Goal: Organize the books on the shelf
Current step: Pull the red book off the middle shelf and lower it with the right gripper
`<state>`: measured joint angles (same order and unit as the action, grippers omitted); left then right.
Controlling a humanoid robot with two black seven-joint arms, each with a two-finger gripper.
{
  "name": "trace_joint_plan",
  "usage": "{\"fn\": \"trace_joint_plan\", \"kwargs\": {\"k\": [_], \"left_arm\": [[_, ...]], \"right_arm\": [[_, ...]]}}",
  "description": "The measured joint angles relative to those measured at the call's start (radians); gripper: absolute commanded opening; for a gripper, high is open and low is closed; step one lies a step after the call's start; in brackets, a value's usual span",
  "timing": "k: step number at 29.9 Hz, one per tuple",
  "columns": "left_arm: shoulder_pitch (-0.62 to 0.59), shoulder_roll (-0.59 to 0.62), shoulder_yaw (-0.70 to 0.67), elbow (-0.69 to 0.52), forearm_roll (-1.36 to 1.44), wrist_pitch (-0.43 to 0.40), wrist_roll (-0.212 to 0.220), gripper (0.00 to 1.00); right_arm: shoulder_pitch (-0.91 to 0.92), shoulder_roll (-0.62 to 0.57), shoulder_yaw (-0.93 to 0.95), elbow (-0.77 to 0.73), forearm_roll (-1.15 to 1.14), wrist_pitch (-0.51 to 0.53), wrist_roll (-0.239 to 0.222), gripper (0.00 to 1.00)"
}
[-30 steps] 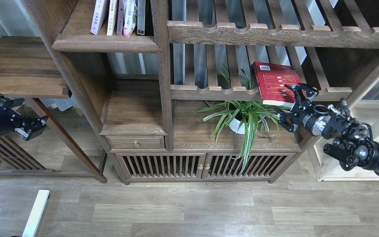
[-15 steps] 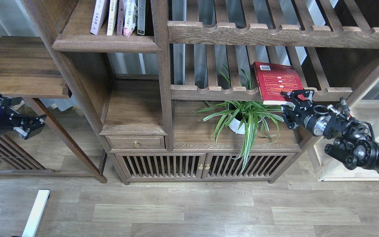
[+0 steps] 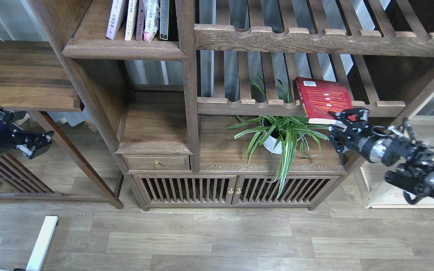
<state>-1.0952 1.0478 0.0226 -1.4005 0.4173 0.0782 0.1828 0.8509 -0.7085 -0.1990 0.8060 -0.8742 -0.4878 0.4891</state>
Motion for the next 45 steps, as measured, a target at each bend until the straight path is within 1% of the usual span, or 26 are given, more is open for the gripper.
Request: {"fn": "trace_joint_plan", "kwargs": {"k": [12, 17, 23, 39, 45], "left_arm": [[0.000, -0.029, -0.004, 0.025, 0.001, 0.008, -0.003, 0.81], [0.000, -0.038, -0.004, 0.029, 0.001, 0.013, -0.003, 0.81], [0.000, -0.046, -0.004, 0.035, 0.001, 0.015, -0.003, 0.81], [-0.001, -0.086, -0.017, 0.070, 0.001, 0.016, -0.001, 0.81], [-0.002, -0.114, -0.019, 0.084, 0.002, 0.016, -0.001, 0.81]], "right_arm": [[-0.099, -0.250, 0.185, 0.214, 0.002, -0.001, -0.002, 0.00], [-0.123, -0.338, 0.213, 0.295, 0.002, -0.001, -0.001, 0.00], [-0.140, -0.407, 0.215, 0.363, 0.001, -0.001, 0.000, 0.00], [-0.262, -0.601, 0.211, 0.392, 0.003, -0.001, 0.000, 0.00], [-0.328, -0.645, 0.202, 0.394, -0.006, -0.001, 0.000, 0.00]]}}
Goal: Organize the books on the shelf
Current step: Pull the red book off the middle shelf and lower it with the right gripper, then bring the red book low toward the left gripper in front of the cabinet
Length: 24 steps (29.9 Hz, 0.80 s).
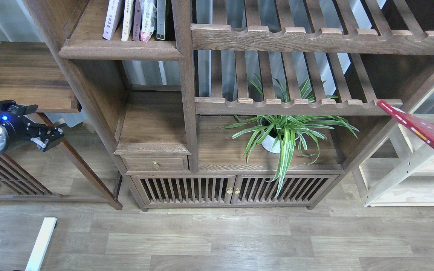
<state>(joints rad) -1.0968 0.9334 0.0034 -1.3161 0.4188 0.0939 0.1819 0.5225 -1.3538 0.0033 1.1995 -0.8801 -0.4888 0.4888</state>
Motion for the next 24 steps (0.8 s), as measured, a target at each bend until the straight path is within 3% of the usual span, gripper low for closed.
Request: {"fn": "trace_joint_plan", "kwargs": {"k": [9, 24], "left_arm": [[0.000, -0.105, 0.000, 0.010, 0.000, -0.007, -0.002, 0.82], [0.005, -0.449, 0.022, 0.047, 0.063, -0.053, 0.006, 0.83]], "right_arm": [[-0.124, 0.063, -0.005, 0.002, -0.098, 0.000, 0.000, 0.00], [-0.110, 0.247, -0.028, -0.016, -0.240, 0.000, 0.000, 0.01]]}}
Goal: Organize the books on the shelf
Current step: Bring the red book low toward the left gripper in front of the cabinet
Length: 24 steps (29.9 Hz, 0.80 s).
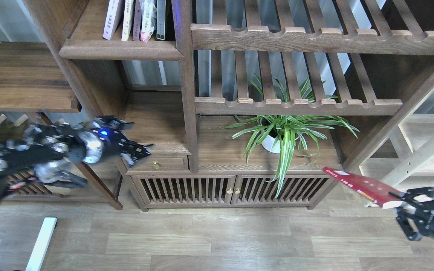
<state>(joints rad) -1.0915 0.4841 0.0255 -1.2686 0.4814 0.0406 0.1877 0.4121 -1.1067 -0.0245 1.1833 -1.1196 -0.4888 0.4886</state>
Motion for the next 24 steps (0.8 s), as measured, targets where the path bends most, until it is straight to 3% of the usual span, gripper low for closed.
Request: {"fn": "trace_joint_plan", "kwargs": {"k": [12, 20, 24], "left_arm": [[0.096, -0.292, 0.006, 0.137, 0.147, -0.019, -0.007, 0.83], [0.107, -0.341, 0.048, 0.146, 0.210, -0.076, -0.011, 0.83], [0.107, -0.345, 0.060, 0.146, 0.217, -0.146, -0.024, 0.84]], "right_arm": [[0.101, 0.304, -0.110, -0.122, -0.050, 0.163, 0.000, 0.01], [0.204, 0.453, -0.300, -0.175, -0.042, 0.205, 0.000, 0.02], [0.218, 0.501, -0.342, -0.176, -0.043, 0.206, 0.000, 0.02]]}}
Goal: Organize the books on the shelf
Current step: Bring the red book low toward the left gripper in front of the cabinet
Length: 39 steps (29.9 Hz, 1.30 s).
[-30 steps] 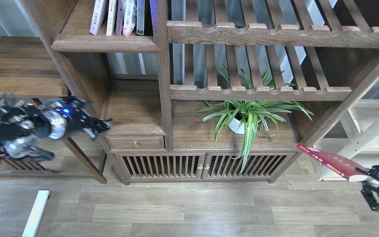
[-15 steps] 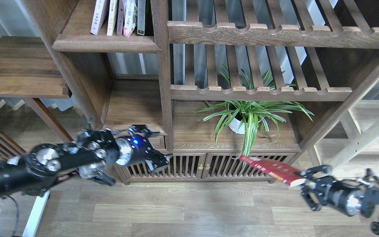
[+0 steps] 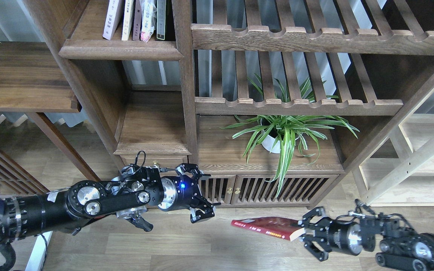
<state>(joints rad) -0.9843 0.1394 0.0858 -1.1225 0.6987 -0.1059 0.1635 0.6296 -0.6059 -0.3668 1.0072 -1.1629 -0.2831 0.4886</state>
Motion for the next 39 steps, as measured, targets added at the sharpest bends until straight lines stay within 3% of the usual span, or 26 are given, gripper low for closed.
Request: {"fn": "trace_joint_plan", "kwargs": {"k": [6, 19, 32, 39], "left_arm": [[-0.004, -0.029, -0.006, 0.004, 0.004, -0.090, -0.002, 0.86], [-0.004, -0.119, 0.019, 0.080, 0.058, -0.116, -0.003, 0.86], [0.000, -0.139, 0.055, 0.263, 0.108, -0.117, -0.049, 0.86], [0.002, -0.139, 0.066, 0.299, 0.108, -0.113, -0.057, 0.86]], "right_arm": [[0.038, 0.013, -0.026, -0.001, 0.001, 0.010, 0.000, 0.02], [0.119, 0.029, -0.030, 0.009, 0.021, 0.041, 0.000, 0.03], [0.192, 0.045, -0.053, 0.030, 0.043, 0.062, 0.000, 0.03], [0.214, 0.050, -0.056, 0.040, 0.043, 0.062, 0.000, 0.03]]}}
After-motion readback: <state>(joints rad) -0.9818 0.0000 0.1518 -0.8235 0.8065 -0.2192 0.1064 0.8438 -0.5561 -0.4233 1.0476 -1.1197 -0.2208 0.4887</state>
